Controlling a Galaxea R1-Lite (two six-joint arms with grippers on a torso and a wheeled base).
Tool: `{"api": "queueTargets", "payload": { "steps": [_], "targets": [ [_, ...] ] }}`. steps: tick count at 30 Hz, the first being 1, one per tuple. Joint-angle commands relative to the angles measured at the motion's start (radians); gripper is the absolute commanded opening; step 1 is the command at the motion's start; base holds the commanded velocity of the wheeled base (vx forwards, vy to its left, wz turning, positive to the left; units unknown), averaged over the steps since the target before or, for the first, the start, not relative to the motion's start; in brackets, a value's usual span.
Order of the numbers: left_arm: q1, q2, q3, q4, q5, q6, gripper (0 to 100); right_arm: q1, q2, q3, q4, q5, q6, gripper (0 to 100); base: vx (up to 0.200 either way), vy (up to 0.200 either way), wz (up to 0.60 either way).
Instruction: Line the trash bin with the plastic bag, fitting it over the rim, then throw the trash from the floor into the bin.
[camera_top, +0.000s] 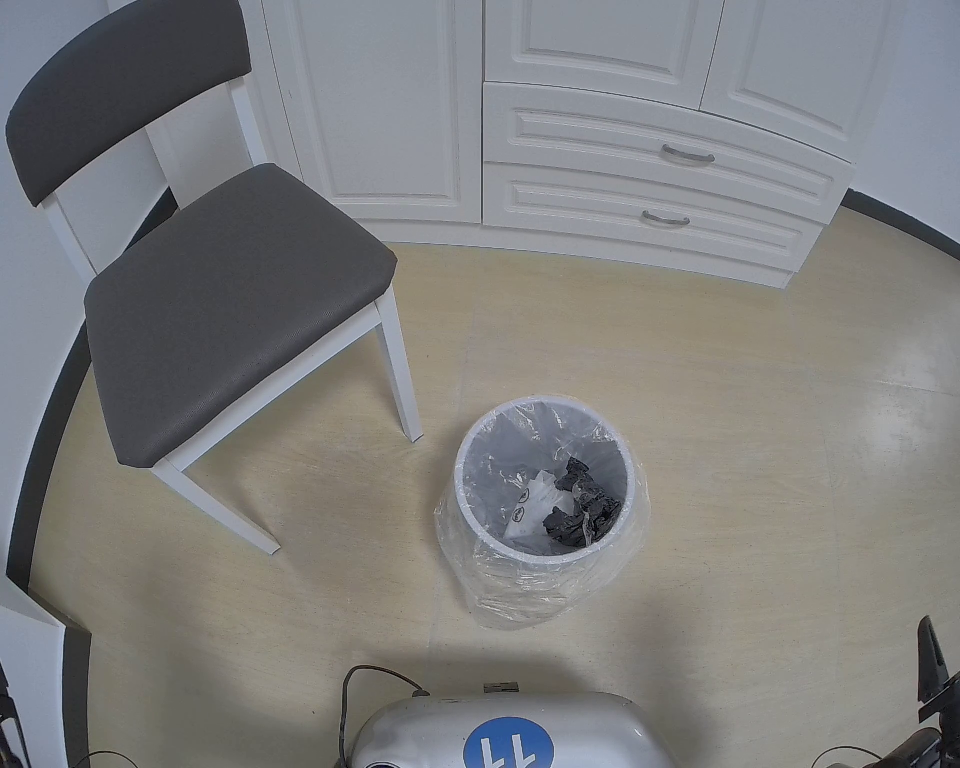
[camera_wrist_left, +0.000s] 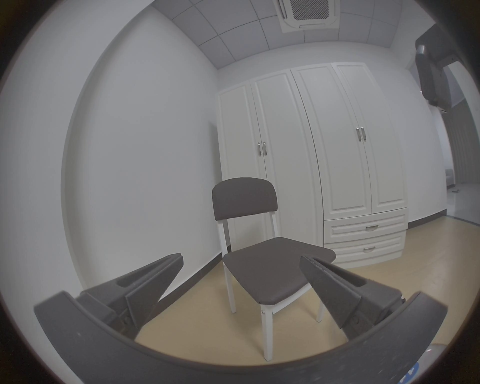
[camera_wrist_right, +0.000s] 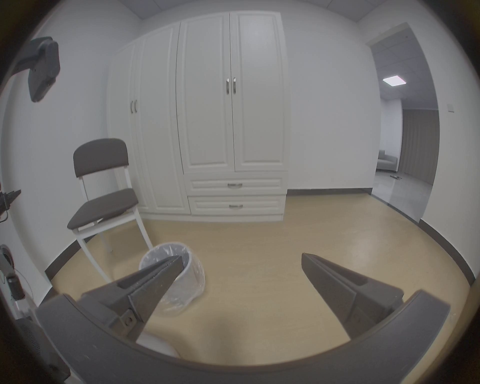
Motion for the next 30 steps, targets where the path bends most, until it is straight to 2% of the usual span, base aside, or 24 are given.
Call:
{"api": "queueTargets", "payload": {
  "steps": [1,6,7,9,10,11,12,14,21,23,27,30],
  "targets": [
    [0.0,-0.017,0.026,0.023,0.001,-0.025,100,-0.003,-0.013,0.018,0.058,0.007,-0.001,100,0.0,0.0,0.0],
    [0.0,-0.017,0.026,0.129,0.007,-0.045,100,-0.003,-0.013,0.018,0.064,0.007,0.017,100,0.0,0.0,0.0],
    [0.0,-0.017,0.026,0.213,0.006,-0.051,100,-0.003,-0.013,0.018,0.064,0.009,0.036,100,0.0,0.0,0.0],
    [0.0,-0.017,0.026,0.269,0.006,-0.051,100,-0.003,-0.013,0.018,0.064,0.01,0.044,100,0.0,0.0,0.0],
    [0.0,-0.019,0.026,0.348,0.004,-0.051,100,-0.003,-0.013,0.018,0.066,0.032,0.053,100,0.0,0.0,0.0],
    [0.0,-0.019,0.026,0.355,0.004,-0.051,100,-0.003,-0.013,0.018,0.069,0.036,0.051,100,0.0,0.0,0.0],
    [0.0,-0.019,0.026,0.414,0.006,-0.049,100,-0.001,-0.013,0.018,0.079,0.083,0.044,100,0.0,0.0,0.0],
    [0.0,-0.019,0.026,0.419,-0.001,-0.051,100,-0.001,-0.013,0.018,0.079,0.109,0.036,100,0.0,0.0,0.0],
    [0.0,-0.019,0.026,0.419,-0.002,-0.074,100,-0.001,-0.013,0.016,0.09,0.135,-0.038,100,0.0,0.0,0.0],
    [0.0,-0.017,0.026,0.419,-0.004,-0.08,100,-0.003,-0.013,0.018,0.102,0.118,-0.082,100,0.0,0.0,0.0],
    [0.0,-0.019,0.026,0.419,-0.019,-0.078,100,-0.003,-0.013,0.018,0.13,0.089,-0.058,100,0.0,0.0,0.0],
    [0.0,-0.019,0.026,0.421,-0.116,-0.095,100,-0.001,-0.013,0.018,0.138,0.089,-0.047,100,0.0,0.0,0.0]
  ]
}}
